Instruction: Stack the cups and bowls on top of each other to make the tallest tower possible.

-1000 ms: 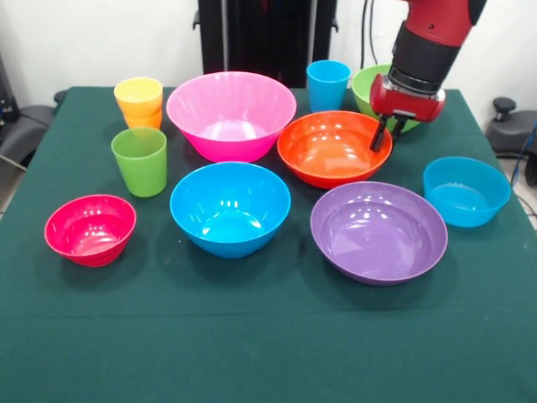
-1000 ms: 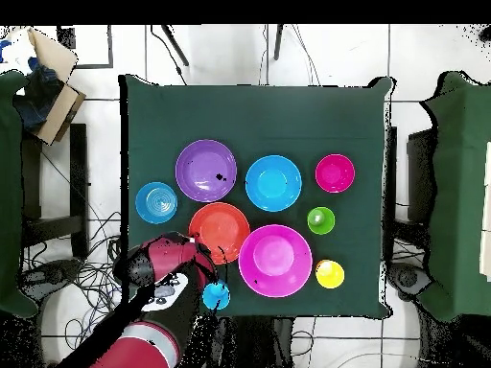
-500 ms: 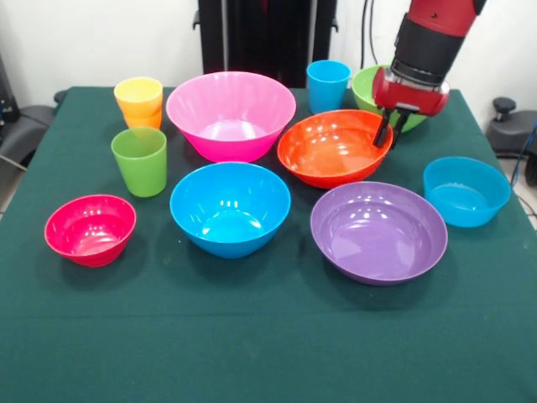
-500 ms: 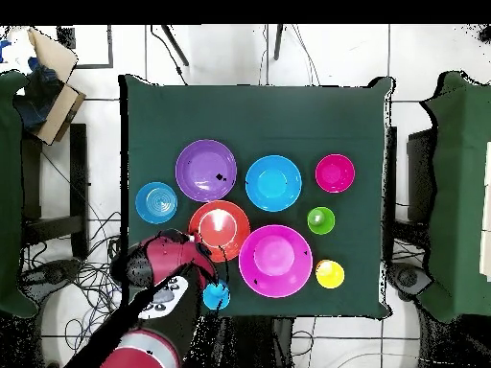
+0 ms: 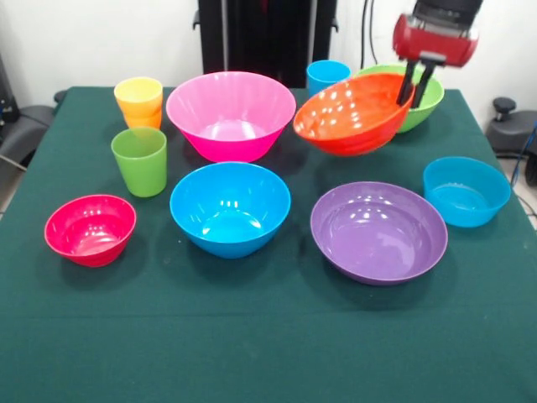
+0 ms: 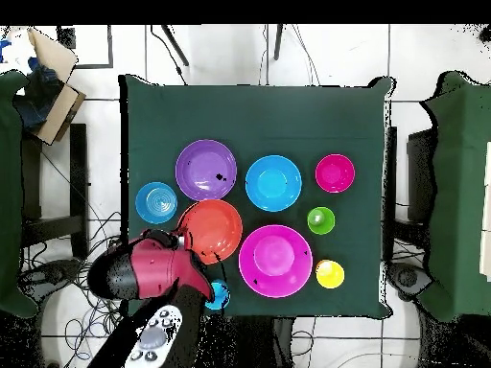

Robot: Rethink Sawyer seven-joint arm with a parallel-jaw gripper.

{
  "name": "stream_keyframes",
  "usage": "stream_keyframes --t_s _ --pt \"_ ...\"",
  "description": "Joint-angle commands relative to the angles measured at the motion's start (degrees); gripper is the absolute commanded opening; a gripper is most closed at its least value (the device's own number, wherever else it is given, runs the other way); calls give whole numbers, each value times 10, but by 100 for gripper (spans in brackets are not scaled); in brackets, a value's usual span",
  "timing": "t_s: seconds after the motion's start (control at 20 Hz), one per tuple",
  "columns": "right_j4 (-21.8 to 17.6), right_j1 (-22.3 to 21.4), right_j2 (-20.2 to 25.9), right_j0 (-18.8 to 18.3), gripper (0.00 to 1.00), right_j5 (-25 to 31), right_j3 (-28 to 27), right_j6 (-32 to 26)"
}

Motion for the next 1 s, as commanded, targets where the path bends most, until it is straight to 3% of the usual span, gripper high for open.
stream_keyframes --t_s 0.05,0.3,0.65,0.8,1.0 --pt "-31 -89 39 -9 0 96 48 26" --pt "-32 -129 39 -15 0 133 62 17" --pt "-31 -173 80 -57 0 118 102 -10" --pt "-40 -177 137 -122 0 62 142 -42" --pt "-70 -169 173 -175 0 27 157 -55"
